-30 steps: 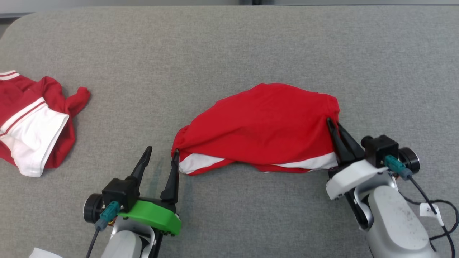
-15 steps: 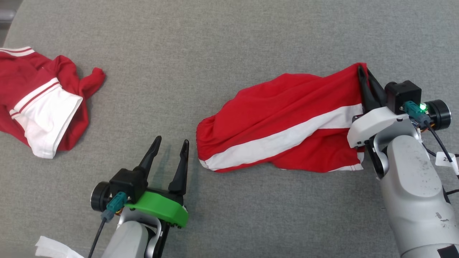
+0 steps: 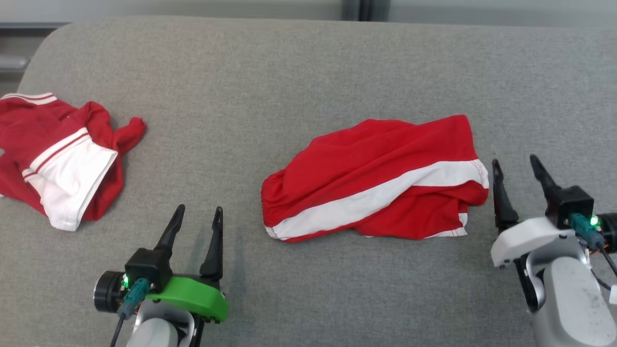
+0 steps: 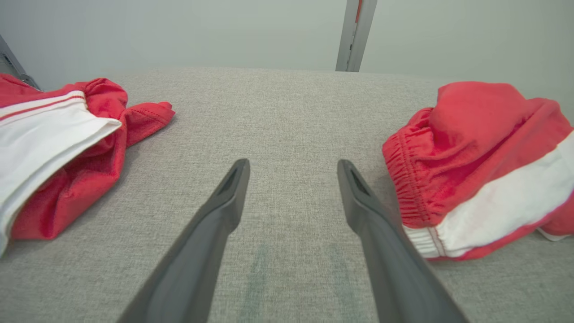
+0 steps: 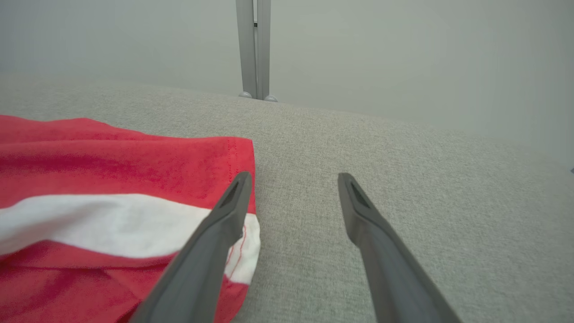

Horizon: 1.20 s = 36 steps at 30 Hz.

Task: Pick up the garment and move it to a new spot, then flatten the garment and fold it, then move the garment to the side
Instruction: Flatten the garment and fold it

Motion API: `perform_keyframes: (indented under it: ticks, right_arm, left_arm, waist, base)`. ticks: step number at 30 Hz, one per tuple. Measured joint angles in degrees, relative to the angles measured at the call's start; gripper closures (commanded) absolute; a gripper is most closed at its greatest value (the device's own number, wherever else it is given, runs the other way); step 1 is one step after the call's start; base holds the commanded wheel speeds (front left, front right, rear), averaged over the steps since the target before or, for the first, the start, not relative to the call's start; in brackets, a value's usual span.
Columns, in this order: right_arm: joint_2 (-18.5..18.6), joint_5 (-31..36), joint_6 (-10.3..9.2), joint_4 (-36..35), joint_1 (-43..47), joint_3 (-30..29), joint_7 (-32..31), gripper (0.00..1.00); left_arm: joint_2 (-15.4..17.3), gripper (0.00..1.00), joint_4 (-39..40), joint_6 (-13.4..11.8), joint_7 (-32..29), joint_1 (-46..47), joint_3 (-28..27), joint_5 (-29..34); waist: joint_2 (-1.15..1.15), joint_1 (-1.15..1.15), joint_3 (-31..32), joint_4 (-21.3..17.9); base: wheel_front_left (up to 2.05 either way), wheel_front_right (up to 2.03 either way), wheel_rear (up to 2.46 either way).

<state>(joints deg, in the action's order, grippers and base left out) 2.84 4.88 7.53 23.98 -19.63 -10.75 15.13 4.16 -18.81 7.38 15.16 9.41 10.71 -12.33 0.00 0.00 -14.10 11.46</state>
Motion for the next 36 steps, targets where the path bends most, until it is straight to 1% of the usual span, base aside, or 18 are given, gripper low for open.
perform_keyframes:
  ticks: [4,8,11,21,25,31,32,36]
  right_arm:
    - [0.0,-2.0,0.0,-2.1,4.4,1.8,0.0,0.0]
    - [0.0,-5.1,0.0,-2.5,7.7,2.2,0.0,0.0]
    - [0.0,-6.1,0.0,-2.7,9.7,3.2,0.0,0.0]
    - [-0.1,-8.2,0.0,-1.7,14.7,5.9,0.0,0.0]
    - [-0.1,-8.4,0.0,-1.7,14.8,6.6,0.0,0.0]
    - [-0.1,-8.1,0.0,-2.4,14.0,7.1,0.0,0.0]
    - [-0.1,-7.9,0.0,-2.6,13.4,7.3,0.0,0.0]
    - [-0.1,-7.4,0.0,-3.0,11.8,8.0,0.0,0.0]
  left_arm:
    - [-0.3,0.0,0.5,0.0,0.0,-2.2,-2.0,2.4]
    - [-0.6,0.0,0.7,0.0,0.0,-4.6,-2.9,3.6]
    - [-0.8,0.0,1.2,0.0,0.0,-6.1,-3.7,4.7]
    - [-1.2,0.0,1.5,0.0,0.0,-10.3,-2.6,5.0]
    - [-1.3,0.0,1.5,0.0,0.0,-10.3,-1.1,3.5]
    - [-1.3,0.0,1.0,0.0,0.0,-9.8,1.3,0.1]
    - [-1.3,0.0,0.3,0.0,0.0,-8.8,3.0,-2.1]
    - [-1.1,0.0,-1.5,0.0,0.0,-6.2,5.5,-5.5]
  waist:
    - [0.0,0.0,2.5,-1.4]
    - [0.0,0.0,4.8,-2.8]
    - [0.0,0.0,6.4,-3.6]
    - [0.0,0.0,11.9,-4.6]
    - [0.0,0.0,12.3,-4.8]
    - [0.0,0.0,10.4,-5.0]
    - [0.0,0.0,9.5,-5.2]
    - [0.0,0.0,7.2,-5.6]
  base:
    - [0.0,0.0,0.0]
    - [0.0,0.0,0.0]
    - [0.0,0.0,0.0]
    - [0.0,0.0,0.0]
    - [0.0,0.0,0.0]
    - [0.0,0.0,0.0]
    - [0.0,0.0,0.0]
    - [0.0,0.0,0.0]
